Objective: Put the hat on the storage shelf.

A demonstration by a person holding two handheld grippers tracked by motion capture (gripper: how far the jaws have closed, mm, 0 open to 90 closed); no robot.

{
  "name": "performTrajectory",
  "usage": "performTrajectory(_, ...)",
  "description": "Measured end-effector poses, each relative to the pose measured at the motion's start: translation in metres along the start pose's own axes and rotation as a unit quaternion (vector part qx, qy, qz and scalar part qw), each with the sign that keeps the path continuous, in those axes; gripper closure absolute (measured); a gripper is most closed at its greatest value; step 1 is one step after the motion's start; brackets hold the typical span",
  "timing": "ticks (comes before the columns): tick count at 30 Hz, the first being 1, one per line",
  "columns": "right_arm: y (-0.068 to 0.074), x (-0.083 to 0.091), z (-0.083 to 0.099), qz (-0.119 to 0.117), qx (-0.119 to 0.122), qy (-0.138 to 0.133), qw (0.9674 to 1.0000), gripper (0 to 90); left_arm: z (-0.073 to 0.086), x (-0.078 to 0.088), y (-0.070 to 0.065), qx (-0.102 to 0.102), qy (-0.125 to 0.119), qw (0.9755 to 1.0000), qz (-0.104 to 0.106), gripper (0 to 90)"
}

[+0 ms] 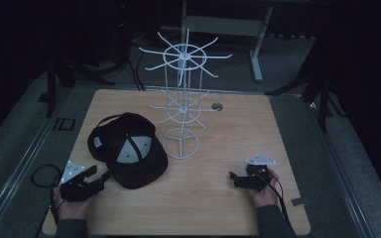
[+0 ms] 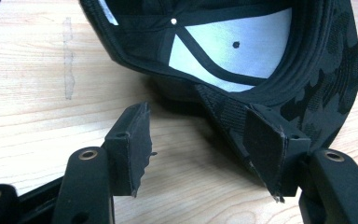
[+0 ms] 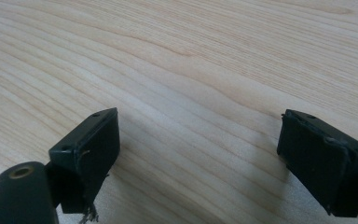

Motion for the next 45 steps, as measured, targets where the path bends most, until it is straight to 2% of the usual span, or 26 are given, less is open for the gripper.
performTrajectory(15,0.000,0.000,0.000,0.001,-0.001,0.000,1.0000,12.8,0.001,-0.006,-0.005,0.003,0.012,0.9997,0.019,42.1)
performTrajectory(20,0.000,0.000,0.000,0.001,-0.001,0.000,1.0000,12.8,0.002,-0.010,-0.011,-0.006,0.024,0.9995,0.022,42.1)
performTrajectory(23,0.000,0.000,0.000,0.001,-0.001,0.000,1.0000,12.8,0.001,-0.014,-0.019,-0.021,0.029,0.9990,0.027,41.8)
performTrajectory(27,0.000,0.000,0.000,0.001,0.000,0.000,1.0000,12.8,0.001,-0.018,-0.022,-0.030,0.037,0.9984,0.031,40.4)
performTrajectory(41,0.000,0.000,0.000,0.001,0.000,0.000,1.0000,12.8,-0.001,-0.028,-0.024,-0.032,0.043,0.9980,0.032,35.9)
performTrajectory(45,0.000,0.000,0.000,0.001,-0.001,0.000,1.0000,12.8,-0.002,-0.031,-0.026,-0.033,0.043,0.9976,0.043,35.8)
Point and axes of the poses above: each handheld gripper's, and its own axes: x roughly backward along the jaws, z roughly out of its underside, y roughly to its left, the point moved 8 cm from there along -x, roughly forward along the jaws, and after that the axes turned 11 degrees about -x, right-handed, at the moved point
